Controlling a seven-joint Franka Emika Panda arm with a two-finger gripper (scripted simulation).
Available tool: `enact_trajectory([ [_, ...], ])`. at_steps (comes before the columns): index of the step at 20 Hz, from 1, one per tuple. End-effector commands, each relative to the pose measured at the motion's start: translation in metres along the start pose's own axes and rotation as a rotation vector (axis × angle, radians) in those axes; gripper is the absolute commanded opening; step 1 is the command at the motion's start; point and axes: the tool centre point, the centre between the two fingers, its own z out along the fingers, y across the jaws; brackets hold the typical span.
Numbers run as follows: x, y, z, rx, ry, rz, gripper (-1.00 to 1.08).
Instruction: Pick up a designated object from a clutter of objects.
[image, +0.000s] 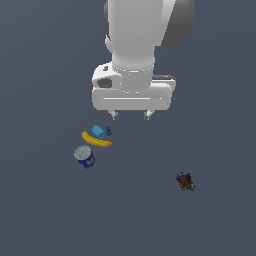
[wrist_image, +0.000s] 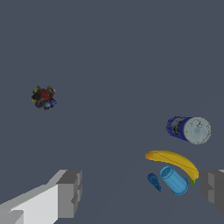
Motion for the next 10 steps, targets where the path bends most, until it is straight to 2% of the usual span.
enact_trajectory([
  [1, 0.01, -0.011, 0.009, -0.004, -0.002, -0.01, 1.0],
  [10, 0.056, -0.071, 0.064, -0.016, -0.007, -0.058, 1.0],
])
